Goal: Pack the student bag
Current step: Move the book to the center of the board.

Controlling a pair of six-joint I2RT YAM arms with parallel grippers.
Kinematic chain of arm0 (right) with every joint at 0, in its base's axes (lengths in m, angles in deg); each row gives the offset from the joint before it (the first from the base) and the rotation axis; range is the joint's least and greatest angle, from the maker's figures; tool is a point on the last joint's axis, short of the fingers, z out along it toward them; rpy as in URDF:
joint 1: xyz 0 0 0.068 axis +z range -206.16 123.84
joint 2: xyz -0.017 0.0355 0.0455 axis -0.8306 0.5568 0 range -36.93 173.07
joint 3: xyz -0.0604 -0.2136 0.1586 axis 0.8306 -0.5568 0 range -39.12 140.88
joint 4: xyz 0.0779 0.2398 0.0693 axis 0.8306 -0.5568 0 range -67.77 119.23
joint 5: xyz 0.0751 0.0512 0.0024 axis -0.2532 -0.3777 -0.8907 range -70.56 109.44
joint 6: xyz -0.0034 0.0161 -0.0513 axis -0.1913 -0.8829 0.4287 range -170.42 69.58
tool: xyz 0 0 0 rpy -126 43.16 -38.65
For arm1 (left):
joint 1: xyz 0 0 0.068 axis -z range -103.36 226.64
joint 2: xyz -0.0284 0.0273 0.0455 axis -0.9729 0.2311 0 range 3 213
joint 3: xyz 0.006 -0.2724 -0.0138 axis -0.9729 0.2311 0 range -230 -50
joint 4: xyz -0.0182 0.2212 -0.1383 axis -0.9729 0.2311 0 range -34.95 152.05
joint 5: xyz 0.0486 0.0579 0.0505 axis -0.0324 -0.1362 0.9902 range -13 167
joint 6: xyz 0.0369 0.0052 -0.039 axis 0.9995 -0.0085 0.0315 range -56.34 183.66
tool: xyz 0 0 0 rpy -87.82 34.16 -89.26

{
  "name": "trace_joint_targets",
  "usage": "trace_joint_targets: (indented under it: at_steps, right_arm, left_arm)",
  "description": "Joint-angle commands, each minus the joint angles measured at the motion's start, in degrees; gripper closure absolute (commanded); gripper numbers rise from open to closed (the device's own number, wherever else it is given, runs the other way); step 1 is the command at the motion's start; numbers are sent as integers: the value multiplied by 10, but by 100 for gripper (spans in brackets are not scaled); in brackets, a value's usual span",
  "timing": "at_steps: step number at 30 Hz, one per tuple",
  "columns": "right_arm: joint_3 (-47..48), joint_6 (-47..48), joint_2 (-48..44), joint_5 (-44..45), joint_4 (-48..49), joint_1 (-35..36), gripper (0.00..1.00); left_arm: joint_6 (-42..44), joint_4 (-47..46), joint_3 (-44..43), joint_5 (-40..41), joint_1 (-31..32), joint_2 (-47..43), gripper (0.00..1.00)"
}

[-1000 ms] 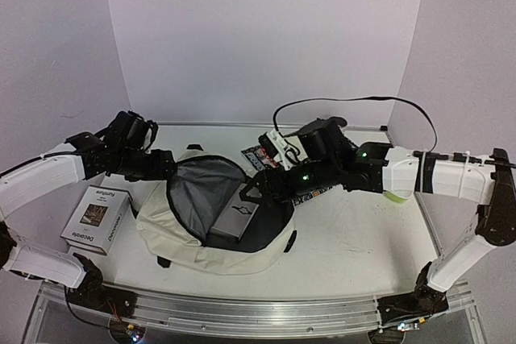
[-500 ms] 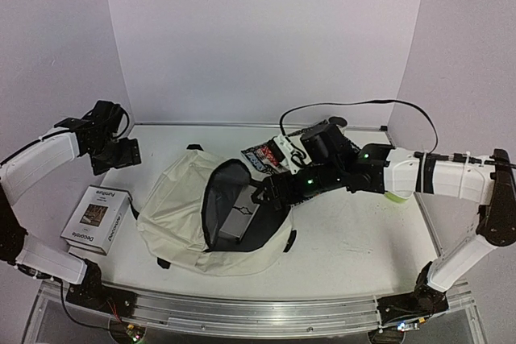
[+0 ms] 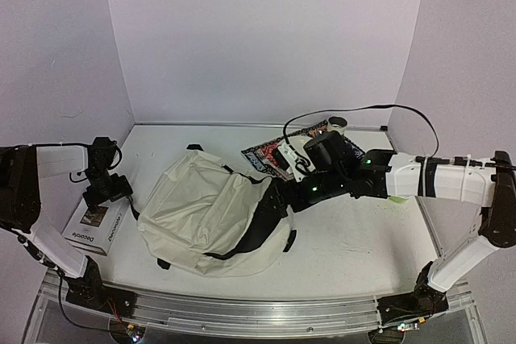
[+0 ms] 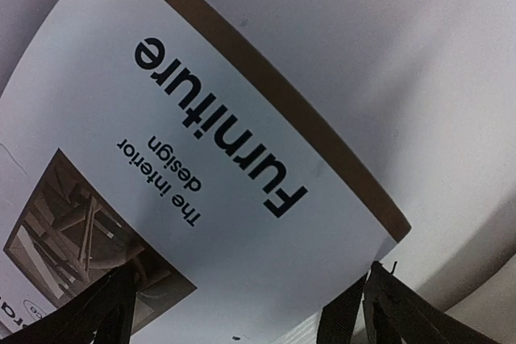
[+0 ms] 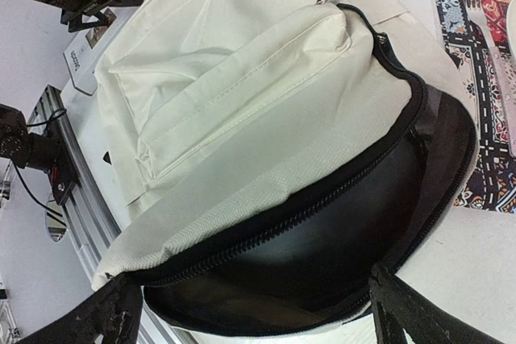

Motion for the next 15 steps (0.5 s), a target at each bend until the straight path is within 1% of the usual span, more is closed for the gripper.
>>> trace_joint_targets:
  at_steps: [1, 4, 7, 10, 12, 15]
  right_arm:
    - [-11, 11, -33, 9, -7, -4, 2]
    - [-17, 10, -40, 14, -8, -5, 2]
    - [-24, 9, -48, 19, -7, -7, 2]
    - [-28, 8, -54, 22, -8, -9, 2]
    - [-28, 7, -58, 19, -10, -9, 2]
    - [-33, 12, -68, 17, -11, -9, 2]
  left_arm:
    - [-25, -72, -4, -95, 0, 19, 1]
    - [-30, -98, -33, -135, 25, 45, 1]
    - [-29, -112, -98, -160, 63, 95, 1]
    - [-24, -118, -161, -175, 88, 132, 1]
    - [-27, -117, -184, -166, 93, 126, 1]
    - [-44, -118, -178, -119, 92, 74, 1]
